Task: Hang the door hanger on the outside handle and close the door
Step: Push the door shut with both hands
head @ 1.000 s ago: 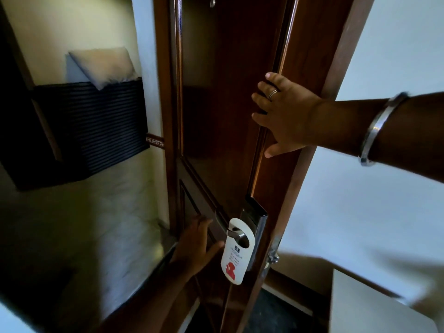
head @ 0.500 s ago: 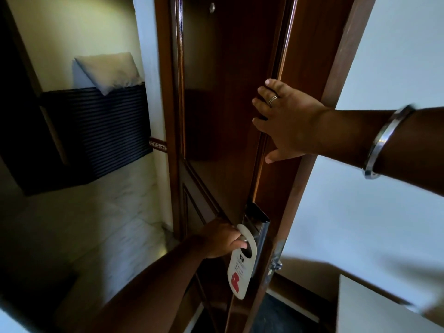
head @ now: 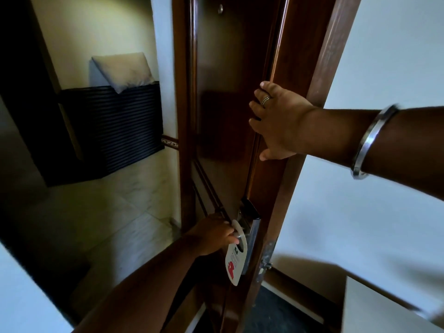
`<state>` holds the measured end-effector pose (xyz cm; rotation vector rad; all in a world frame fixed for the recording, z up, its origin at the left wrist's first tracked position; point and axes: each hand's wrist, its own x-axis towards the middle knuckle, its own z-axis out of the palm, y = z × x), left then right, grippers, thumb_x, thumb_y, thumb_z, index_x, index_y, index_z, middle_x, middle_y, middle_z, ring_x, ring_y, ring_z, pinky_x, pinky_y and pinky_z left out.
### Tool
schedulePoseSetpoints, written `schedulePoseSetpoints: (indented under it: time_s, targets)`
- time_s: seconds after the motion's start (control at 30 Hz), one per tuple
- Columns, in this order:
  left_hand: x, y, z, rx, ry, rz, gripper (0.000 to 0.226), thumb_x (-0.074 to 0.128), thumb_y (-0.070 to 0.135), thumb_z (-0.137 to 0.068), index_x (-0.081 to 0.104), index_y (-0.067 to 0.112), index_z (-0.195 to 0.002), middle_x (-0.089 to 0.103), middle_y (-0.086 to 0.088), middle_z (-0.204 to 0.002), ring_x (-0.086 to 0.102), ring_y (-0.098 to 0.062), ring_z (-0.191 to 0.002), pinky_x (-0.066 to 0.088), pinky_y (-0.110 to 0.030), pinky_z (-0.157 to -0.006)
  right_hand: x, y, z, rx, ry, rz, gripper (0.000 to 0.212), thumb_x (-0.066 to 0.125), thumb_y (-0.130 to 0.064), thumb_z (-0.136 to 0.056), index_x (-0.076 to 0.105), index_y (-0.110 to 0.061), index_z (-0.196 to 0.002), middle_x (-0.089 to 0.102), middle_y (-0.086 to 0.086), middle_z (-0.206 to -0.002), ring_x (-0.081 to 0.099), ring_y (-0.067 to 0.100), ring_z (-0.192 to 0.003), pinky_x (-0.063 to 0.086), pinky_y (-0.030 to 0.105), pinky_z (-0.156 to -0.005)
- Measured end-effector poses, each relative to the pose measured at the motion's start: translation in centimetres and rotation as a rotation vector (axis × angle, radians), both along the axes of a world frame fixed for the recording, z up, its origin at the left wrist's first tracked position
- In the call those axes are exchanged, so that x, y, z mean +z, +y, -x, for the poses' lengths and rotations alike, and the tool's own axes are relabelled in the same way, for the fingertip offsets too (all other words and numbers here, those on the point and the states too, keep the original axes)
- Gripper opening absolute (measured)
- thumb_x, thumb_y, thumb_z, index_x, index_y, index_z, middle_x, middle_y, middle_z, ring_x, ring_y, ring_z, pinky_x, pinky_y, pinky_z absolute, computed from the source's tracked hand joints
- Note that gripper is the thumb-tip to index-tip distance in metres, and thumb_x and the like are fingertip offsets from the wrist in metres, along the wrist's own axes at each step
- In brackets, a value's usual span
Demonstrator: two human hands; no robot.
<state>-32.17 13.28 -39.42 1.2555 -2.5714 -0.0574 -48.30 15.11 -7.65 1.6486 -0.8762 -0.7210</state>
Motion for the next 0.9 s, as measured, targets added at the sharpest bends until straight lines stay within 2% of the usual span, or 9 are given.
schedulePoseSetpoints:
  time_s: [0.2,0.27,0.37,0.43,0.5,0.57,0.7,0.8,0.9]
  targets:
    - [0.9,4.5,-6.3,0.090,0.055,0.008,0.027,0.060,0.034,-0.094,0.068,0.013,-0.108,0.069,-0.008,-0.117,0.060,-0.023,-0.112,0.044,-0.029,-0.094,0.3,3.8,-7.5,0.074,-0.050,-0.049,0.083,0.026,-0.070,-0.091,0.027,-0.016,-0.153,0.023,0.014,-0.162,0.017,0.035,-0.149,0.012,0.050,-0.121]
    - [1.4,6.1,-8.5,0.153,0.057,-0.012,0.028,0.062,0.032,-0.094,0.065,0.017,-0.118,0.064,-0.005,-0.128,0.059,-0.020,-0.115,0.050,-0.033,-0.095,0.3,5.0,-9.8,0.199,-0.075,-0.050,0.076,0.029,-0.065,-0.092,0.040,-0.014,-0.147,0.037,0.016,-0.155,0.032,0.036,-0.142,0.023,0.050,-0.117]
    - [2.1,9.0,-12.5,0.274,0.029,-0.028,0.033,0.063,0.032,-0.093,0.057,0.027,-0.125,0.063,-0.002,-0.126,0.063,-0.021,-0.109,0.050,-0.030,-0.086,0.2,6.5,-13.2,0.509,-0.180,-0.064,0.065,0.035,-0.060,-0.093,0.055,-0.012,-0.132,0.055,0.017,-0.137,0.049,0.037,-0.126,0.032,0.050,-0.111]
    - [2.7,10.6,-15.3,0.389,-0.092,-0.035,0.041,0.056,0.034,-0.097,0.047,0.028,-0.136,0.060,-0.005,-0.132,0.060,-0.026,-0.117,0.049,-0.034,-0.090,-0.4,7.0,-15.2,0.703,-0.260,-0.079,0.061,0.041,-0.055,-0.093,0.055,-0.008,-0.130,0.054,0.020,-0.135,0.048,0.039,-0.125,0.030,0.051,-0.111]
    - [3.6,11.8,-17.8,0.495,-0.303,-0.032,0.049,0.046,0.036,-0.101,0.038,0.021,-0.147,0.047,-0.008,-0.149,0.043,-0.030,-0.137,0.043,-0.042,-0.105,-1.1,7.2,-16.5,0.862,-0.313,-0.078,0.063,0.047,-0.050,-0.091,0.048,-0.006,-0.136,0.046,0.024,-0.144,0.042,0.043,-0.132,0.028,0.053,-0.114]
    - [5.2,13.5,-20.3,0.590,-0.380,-0.012,0.060,0.043,0.039,-0.102,0.025,0.013,-0.153,0.032,-0.009,-0.159,0.028,-0.030,-0.146,0.033,-0.044,-0.115,-1.8,7.4,-17.7,1.054,-0.371,-0.058,0.065,0.052,-0.047,-0.090,0.044,-0.007,-0.140,0.038,0.024,-0.152,0.036,0.042,-0.139,0.027,0.054,-0.116]
    - [9.5,17.4,-23.4,0.757,-0.212,0.185,0.069,0.044,0.044,-0.099,0.015,0.013,-0.155,0.022,-0.012,-0.162,0.022,-0.031,-0.148,0.028,-0.047,-0.116,-3.3,6.5,-19.0,1.283,-0.513,-0.078,0.072,0.052,-0.046,-0.089,0.032,-0.013,-0.150,0.025,0.019,-0.161,0.022,0.039,-0.148,0.020,0.054,-0.119]
    - [13.3,19.6,-23.7,0.786,0.006,0.418,0.073,0.038,0.048,-0.095,0.017,0.011,-0.154,0.024,-0.013,-0.161,0.022,-0.030,-0.148,0.033,-0.049,-0.116,-4.4,5.1,-20.0,1.308,-0.671,-0.101,0.079,0.050,-0.055,-0.089,0.027,-0.014,-0.153,0.020,0.017,-0.163,0.015,0.037,-0.150,0.019,0.056,-0.118]
    - [17.0,20.6,-24.2,0.853,-0.007,0.665,0.086,0.041,0.059,-0.093,0.009,0.007,-0.154,0.019,-0.019,-0.161,0.017,-0.034,-0.149,0.022,-0.047,-0.119,-5.0,3.7,-21.9,1.233,-0.856,-0.148,0.089,0.053,-0.062,-0.084,0.027,-0.012,-0.153,0.020,0.019,-0.162,0.017,0.038,-0.149,0.021,0.058,-0.117]
